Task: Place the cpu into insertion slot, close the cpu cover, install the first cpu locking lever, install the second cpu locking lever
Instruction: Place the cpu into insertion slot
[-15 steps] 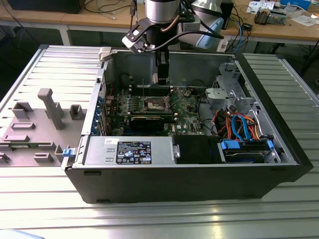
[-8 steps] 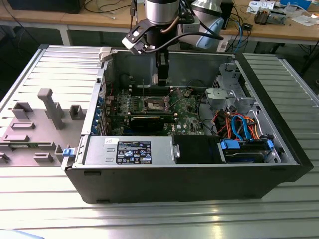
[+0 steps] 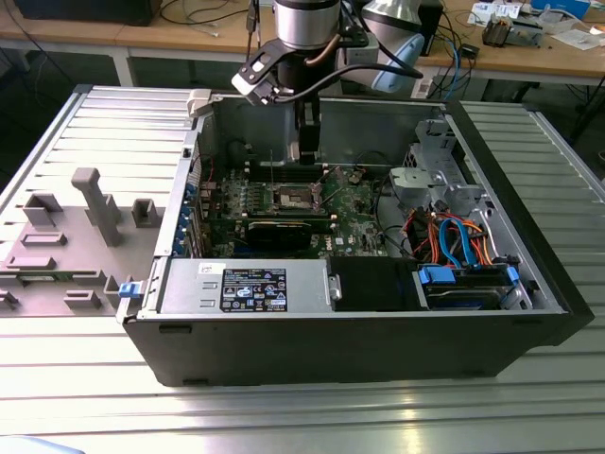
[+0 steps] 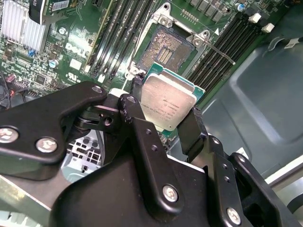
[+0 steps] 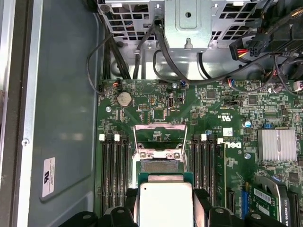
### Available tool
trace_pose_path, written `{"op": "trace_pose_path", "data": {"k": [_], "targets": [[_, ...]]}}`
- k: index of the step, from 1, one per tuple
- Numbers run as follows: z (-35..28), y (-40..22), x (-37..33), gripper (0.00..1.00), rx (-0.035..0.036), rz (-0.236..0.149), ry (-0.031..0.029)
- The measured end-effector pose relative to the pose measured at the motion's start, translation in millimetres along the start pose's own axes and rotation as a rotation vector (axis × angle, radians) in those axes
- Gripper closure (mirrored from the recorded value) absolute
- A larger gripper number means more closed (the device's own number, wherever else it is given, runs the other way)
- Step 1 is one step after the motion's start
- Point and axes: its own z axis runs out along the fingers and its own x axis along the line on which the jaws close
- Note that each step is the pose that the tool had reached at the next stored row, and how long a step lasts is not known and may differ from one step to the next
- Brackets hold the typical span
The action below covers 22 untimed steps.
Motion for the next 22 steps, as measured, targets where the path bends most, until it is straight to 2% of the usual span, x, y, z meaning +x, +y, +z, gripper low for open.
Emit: {"op": "trace_pose_path", "data": {"k": [22], "targets": [[3.9, -0.3, 0.0, 0.45, -0.0004, 0.014, -0.0016]]}}
